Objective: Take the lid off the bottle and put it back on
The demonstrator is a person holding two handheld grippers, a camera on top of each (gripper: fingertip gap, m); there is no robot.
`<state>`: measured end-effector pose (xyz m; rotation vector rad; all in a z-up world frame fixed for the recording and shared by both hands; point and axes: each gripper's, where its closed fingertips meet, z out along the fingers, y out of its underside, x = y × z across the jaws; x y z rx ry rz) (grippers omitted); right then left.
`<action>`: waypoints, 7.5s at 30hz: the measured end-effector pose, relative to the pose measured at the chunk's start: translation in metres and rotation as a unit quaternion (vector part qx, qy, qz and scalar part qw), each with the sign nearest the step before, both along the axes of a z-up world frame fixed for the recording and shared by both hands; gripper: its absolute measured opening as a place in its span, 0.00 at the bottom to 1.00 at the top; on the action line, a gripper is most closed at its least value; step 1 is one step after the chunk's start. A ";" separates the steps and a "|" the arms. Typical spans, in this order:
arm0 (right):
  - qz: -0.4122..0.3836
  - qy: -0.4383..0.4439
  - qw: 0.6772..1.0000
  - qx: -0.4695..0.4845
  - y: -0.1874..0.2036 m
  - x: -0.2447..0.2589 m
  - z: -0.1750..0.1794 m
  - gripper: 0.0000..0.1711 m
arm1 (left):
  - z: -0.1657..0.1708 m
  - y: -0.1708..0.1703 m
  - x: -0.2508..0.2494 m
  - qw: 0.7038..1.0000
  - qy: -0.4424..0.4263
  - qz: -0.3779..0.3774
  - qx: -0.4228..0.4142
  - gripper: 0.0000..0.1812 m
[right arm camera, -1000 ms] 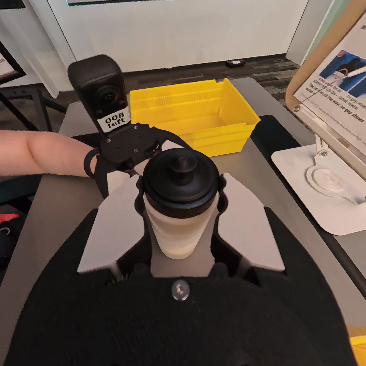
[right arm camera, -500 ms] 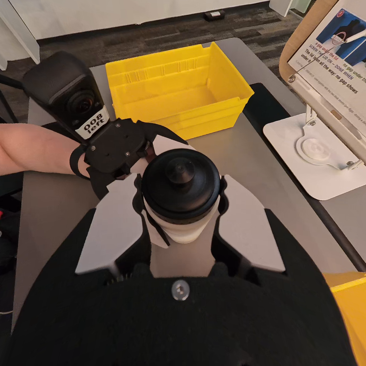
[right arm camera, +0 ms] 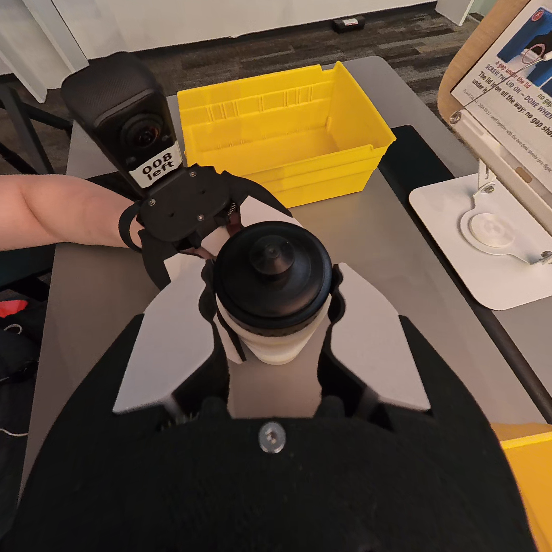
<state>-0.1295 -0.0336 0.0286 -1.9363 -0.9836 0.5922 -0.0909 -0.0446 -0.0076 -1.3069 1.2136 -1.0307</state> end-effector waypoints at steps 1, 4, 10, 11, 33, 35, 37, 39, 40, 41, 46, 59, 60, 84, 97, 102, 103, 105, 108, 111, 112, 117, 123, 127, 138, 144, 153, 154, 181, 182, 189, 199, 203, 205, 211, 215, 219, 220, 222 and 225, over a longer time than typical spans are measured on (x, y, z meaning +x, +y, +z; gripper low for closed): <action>0.004 0.001 1.000 0.000 -0.001 0.000 0.000 0.44 | 0.000 -0.001 0.000 1.000 0.000 -0.003 -0.001 0.48; 0.025 0.002 1.000 -0.003 -0.005 0.001 0.000 0.45 | 0.000 -0.007 0.001 1.000 0.003 -0.028 -0.004 0.48; 0.213 0.038 0.976 0.019 -0.052 -0.005 0.002 0.45 | -0.002 -0.054 0.001 0.986 0.026 -0.165 0.006 0.48; 0.231 0.055 0.971 0.017 -0.056 -0.004 0.003 0.45 | -0.002 -0.056 0.002 0.985 0.026 -0.169 0.004 0.48; 0.065 -0.118 0.991 -0.003 -0.064 0.009 0.008 0.41 | -0.005 -0.070 0.006 0.988 0.072 -0.140 0.013 0.48; 0.160 -0.112 0.980 0.048 -0.082 0.002 0.009 0.41 | -0.005 -0.087 0.004 0.979 0.070 -0.189 0.026 0.48; 0.221 -0.086 0.970 0.051 -0.096 -0.004 0.010 0.41 | -0.005 -0.101 0.003 0.971 0.069 -0.229 0.016 0.48; 0.234 -0.074 0.969 0.034 -0.100 -0.009 0.009 0.40 | -0.006 -0.102 0.004 0.971 0.064 -0.228 0.011 0.48; 0.221 -0.079 0.971 0.034 -0.096 -0.009 0.008 0.39 | -0.006 -0.098 0.006 0.975 0.066 -0.212 0.007 0.48; 0.201 -0.090 0.975 0.031 -0.091 -0.008 0.006 0.40 | -0.006 -0.095 0.007 0.977 0.070 -0.199 0.002 0.48; 0.045 -0.167 0.984 0.033 -0.061 0.006 0.002 0.50 | -0.005 -0.071 0.009 0.990 0.079 -0.119 0.014 0.48; 0.200 -0.140 0.970 0.022 -0.103 -0.002 0.000 0.45 | -0.008 -0.114 0.002 0.964 0.089 -0.250 0.009 0.48; 0.247 -0.120 0.961 0.028 -0.113 -0.005 0.001 0.45 | -0.008 -0.122 0.000 0.958 0.090 -0.272 0.007 0.48; 0.285 -0.110 0.952 0.033 -0.128 -0.004 0.006 0.43 | -0.009 -0.131 -0.003 0.953 0.107 -0.282 0.034 0.48; -0.004 -0.121 0.992 -0.030 -0.062 0.014 0.007 0.44 | -0.007 -0.062 0.008 0.990 0.099 -0.097 -0.034 0.48; 0.047 -0.156 0.986 -0.038 -0.076 0.014 0.000 0.43 | -0.009 -0.082 0.006 0.982 0.113 -0.153 -0.003 0.48; 0.092 -0.160 0.982 -0.025 -0.085 0.012 0.001 0.43 | -0.009 -0.092 0.004 0.976 0.115 -0.183 0.003 0.48; 0.206 -0.145 0.968 0.014 -0.107 0.007 0.003 0.43 | -0.009 -0.114 0.000 0.964 0.114 -0.240 0.029 0.48; 0.310 -0.092 0.946 0.019 -0.127 0.001 0.005 0.43 | -0.010 -0.127 0.000 0.958 0.118 -0.262 0.027 0.48; 0.253 -0.070 0.965 -0.025 -0.109 0.007 0.004 0.44 | -0.009 -0.103 0.007 0.974 0.115 -0.193 0.008 0.48; 0.215 -0.080 0.973 -0.037 -0.098 0.010 0.002 0.47 | -0.009 -0.094 0.008 0.979 0.114 -0.170 0.006 0.48; 0.029 -0.131 0.990 -0.047 -0.062 0.022 0.002 0.50 | -0.009 -0.062 0.008 0.990 0.111 -0.086 -0.022 0.48; -0.014 -0.148 0.986 -0.074 -0.062 0.020 -0.001 0.44 | -0.010 -0.063 0.006 0.988 0.123 -0.090 -0.015 0.48; 0.132 -0.146 0.979 -0.060 -0.094 0.018 0.000 0.44 | -0.010 -0.097 0.004 0.973 0.124 -0.193 -0.008 0.48; 0.053 -0.117 0.990 -0.058 -0.072 0.016 0.002 0.50 | -0.009 -0.072 0.007 0.987 0.114 -0.115 -0.017 0.48; -0.057 -0.153 0.984 -0.068 -0.061 0.018 -0.004 0.43 | -0.010 -0.061 0.005 0.989 0.124 -0.081 -0.020 0.48; 0.256 -0.117 0.960 0.001 -0.114 0.004 -0.001 0.43 | -0.011 -0.116 -0.004 0.958 0.126 -0.259 0.000 0.48; 0.258 -0.108 0.960 -0.002 -0.113 0.004 -0.001 0.43 | -0.010 -0.113 -0.003 0.960 0.126 -0.250 -0.005 0.48; 0.072 -0.112 0.990 -0.052 -0.070 0.016 0.000 0.50 | -0.011 -0.069 0.004 0.984 0.132 -0.114 -0.021 0.48; 0.042 -0.103 0.992 -0.062 -0.067 0.014 0.002 0.50 | -0.011 -0.064 0.004 0.986 0.132 -0.099 -0.022 0.48; -0.094 -0.183 0.978 -0.043 -0.058 0.018 -0.004 0.44 | -0.011 -0.057 0.003 0.988 0.140 -0.062 -0.025 0.48; 0.194 -0.157 0.968 0.004 -0.103 0.011 -0.002 0.43 | -0.012 -0.106 0.001 0.967 0.149 -0.205 -0.004 0.48; 0.175 -0.138 0.974 -0.033 -0.101 0.015 -0.005 0.44 | -0.012 -0.098 0.004 0.973 0.149 -0.177 -0.014 0.48; 0.096 -0.145 0.982 -0.066 -0.090 0.016 -0.006 0.48 | -0.012 -0.090 0.005 0.977 0.152 -0.149 -0.019 0.48; -0.059 -0.164 0.982 -0.075 -0.074 0.015 -0.003 0.44 | -0.013 -0.077 0.005 0.982 0.158 -0.100 -0.026 0.48; -0.035 -0.187 0.980 -0.066 -0.081 0.015 -0.003 0.45 | -0.013 -0.084 0.003 0.979 0.163 -0.119 -0.007 0.48; 0.103 -0.184 0.976 -0.048 -0.102 0.010 -0.004 0.45 | -0.013 -0.107 0.001 0.968 0.163 -0.190 -0.009 0.48; 0.143 -0.176 0.973 -0.037 -0.106 0.009 -0.003 0.45 | -0.013 -0.110 0.001 0.966 0.161 -0.201 -0.006 0.48; 0.224 -0.151 0.963 -0.001 -0.113 0.004 -0.001 0.45 | -0.013 -0.116 -0.001 0.962 0.163 -0.220 0.004 0.48; 0.277 -0.112 0.954 0.009 -0.119 0.002 0.000 0.45 | -0.014 -0.117 -0.001 0.961 0.168 -0.221 0.001 0.48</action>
